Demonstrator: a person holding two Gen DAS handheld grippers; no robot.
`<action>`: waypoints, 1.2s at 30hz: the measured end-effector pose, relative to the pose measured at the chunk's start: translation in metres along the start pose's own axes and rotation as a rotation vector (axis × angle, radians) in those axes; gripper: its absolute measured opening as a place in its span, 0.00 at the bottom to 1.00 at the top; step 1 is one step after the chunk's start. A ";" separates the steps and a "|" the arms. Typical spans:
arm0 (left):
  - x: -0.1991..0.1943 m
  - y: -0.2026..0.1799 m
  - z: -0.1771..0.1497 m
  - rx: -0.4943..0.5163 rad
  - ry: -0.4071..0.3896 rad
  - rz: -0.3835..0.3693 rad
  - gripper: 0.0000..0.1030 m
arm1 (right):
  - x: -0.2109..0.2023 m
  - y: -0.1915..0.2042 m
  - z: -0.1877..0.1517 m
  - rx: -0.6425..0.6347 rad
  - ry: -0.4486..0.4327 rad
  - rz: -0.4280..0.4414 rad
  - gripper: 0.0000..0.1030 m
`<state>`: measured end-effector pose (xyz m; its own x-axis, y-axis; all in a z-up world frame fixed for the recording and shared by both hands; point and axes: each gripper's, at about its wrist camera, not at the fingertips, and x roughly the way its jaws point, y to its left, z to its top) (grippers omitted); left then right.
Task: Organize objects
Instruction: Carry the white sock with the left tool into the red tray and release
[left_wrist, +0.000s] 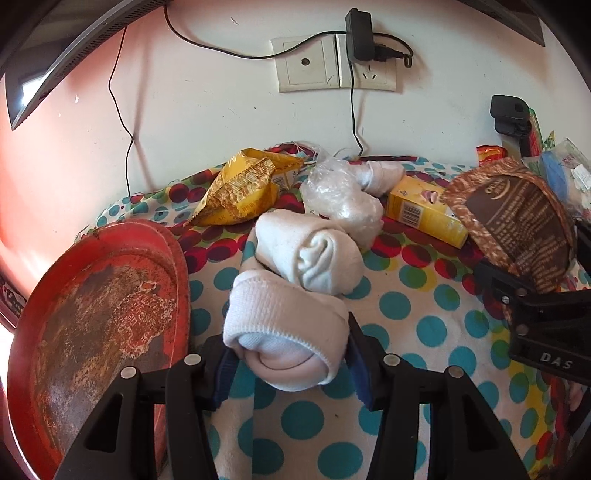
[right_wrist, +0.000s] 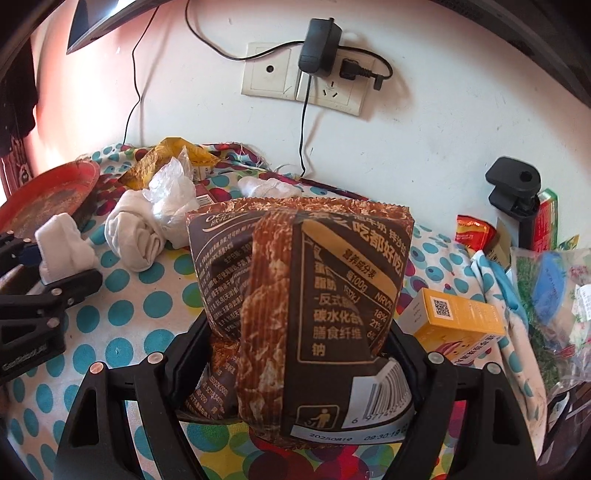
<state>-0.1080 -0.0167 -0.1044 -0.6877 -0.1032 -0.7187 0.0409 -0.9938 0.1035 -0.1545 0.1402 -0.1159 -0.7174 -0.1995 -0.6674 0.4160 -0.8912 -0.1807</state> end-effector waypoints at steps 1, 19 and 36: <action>-0.004 0.000 0.000 -0.004 -0.004 -0.002 0.51 | 0.000 0.002 0.000 -0.011 -0.001 0.005 0.79; -0.054 0.101 0.000 -0.068 0.029 0.123 0.51 | 0.010 0.006 0.002 -0.038 0.058 -0.014 0.80; -0.021 0.283 -0.038 -0.351 0.221 0.245 0.51 | 0.016 0.011 0.002 -0.053 0.094 -0.015 0.80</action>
<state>-0.0539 -0.2972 -0.0861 -0.4583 -0.3050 -0.8348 0.4509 -0.8892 0.0773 -0.1625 0.1263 -0.1271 -0.6693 -0.1447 -0.7288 0.4360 -0.8707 -0.2275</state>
